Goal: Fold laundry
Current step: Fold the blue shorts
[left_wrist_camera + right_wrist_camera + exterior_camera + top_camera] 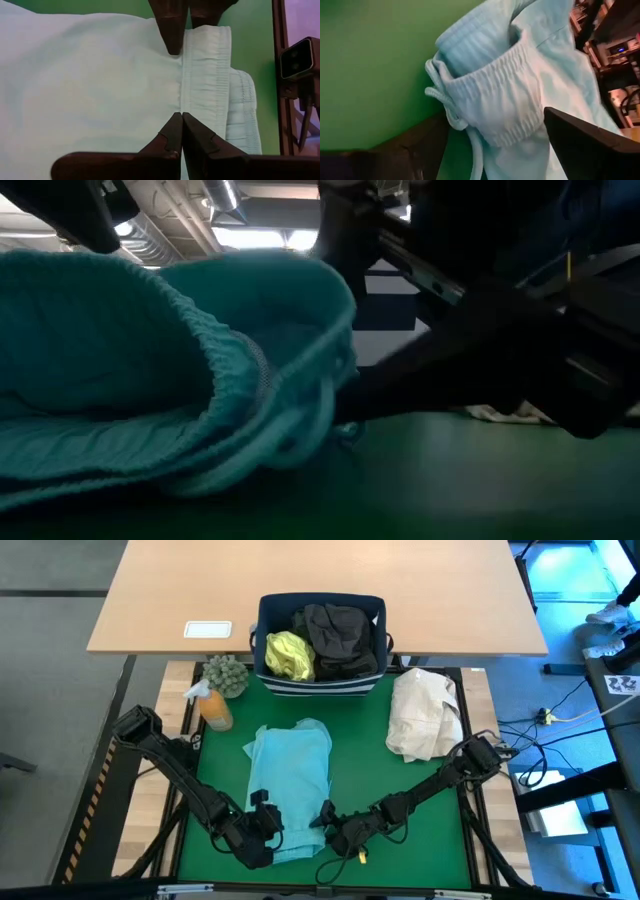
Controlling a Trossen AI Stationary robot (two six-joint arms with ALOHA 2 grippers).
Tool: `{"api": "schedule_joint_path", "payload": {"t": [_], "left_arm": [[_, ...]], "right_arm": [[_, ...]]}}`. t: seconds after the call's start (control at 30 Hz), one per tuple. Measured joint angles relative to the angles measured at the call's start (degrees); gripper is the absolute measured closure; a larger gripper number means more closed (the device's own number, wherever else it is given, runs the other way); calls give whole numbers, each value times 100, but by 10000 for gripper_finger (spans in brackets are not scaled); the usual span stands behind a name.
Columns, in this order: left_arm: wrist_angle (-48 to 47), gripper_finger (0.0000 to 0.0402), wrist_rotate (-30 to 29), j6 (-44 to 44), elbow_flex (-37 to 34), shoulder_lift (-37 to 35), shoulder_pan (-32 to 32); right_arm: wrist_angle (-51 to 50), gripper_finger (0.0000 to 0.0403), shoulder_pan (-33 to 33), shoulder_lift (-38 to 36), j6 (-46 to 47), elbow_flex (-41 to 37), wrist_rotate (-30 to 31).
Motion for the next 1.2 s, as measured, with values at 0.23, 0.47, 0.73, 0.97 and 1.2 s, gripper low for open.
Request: {"api": "schedule_joint_path", "payload": {"t": [0.23, 0.47, 0.73, 0.97, 1.2], "left_arm": [[36, 400, 5, 102, 1, 0, 55], [66, 400, 17, 106, 1, 0, 99], [63, 400, 16, 240, 1, 0, 108], [61, 400, 20, 261, 1, 0, 108], [33, 400, -147, 291, 2, -66, 97]], "right_arm": [[390, 84, -15, 111, -123, 2, -4], [689, 84, -40, 406, -463, 9, 14], [694, 102, -99, 536, -455, 232, 14], [607, 241, -127, 543, -443, 369, 263], [514, 385, -118, 533, -190, 369, 576]]}}
